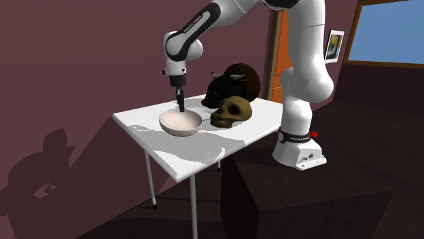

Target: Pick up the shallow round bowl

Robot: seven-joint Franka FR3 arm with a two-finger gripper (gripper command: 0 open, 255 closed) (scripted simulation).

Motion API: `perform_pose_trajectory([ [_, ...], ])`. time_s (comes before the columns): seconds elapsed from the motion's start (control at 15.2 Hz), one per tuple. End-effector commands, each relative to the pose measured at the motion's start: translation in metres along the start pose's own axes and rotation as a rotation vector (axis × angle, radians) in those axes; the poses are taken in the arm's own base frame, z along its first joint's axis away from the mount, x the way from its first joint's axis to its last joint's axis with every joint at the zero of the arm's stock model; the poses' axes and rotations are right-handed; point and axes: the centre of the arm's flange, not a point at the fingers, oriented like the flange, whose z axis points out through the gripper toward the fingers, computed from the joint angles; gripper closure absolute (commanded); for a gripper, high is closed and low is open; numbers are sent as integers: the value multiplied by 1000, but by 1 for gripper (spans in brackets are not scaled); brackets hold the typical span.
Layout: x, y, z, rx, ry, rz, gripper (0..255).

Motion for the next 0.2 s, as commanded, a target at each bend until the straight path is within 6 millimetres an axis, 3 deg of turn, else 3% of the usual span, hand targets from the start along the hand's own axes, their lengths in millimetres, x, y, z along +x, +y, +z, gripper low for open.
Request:
perform_pose_trajectory([
  [0.0,-1,-1,-11,0,0,0,255],
  [0.13,-1,-1,-12,0,0,0,255],
])
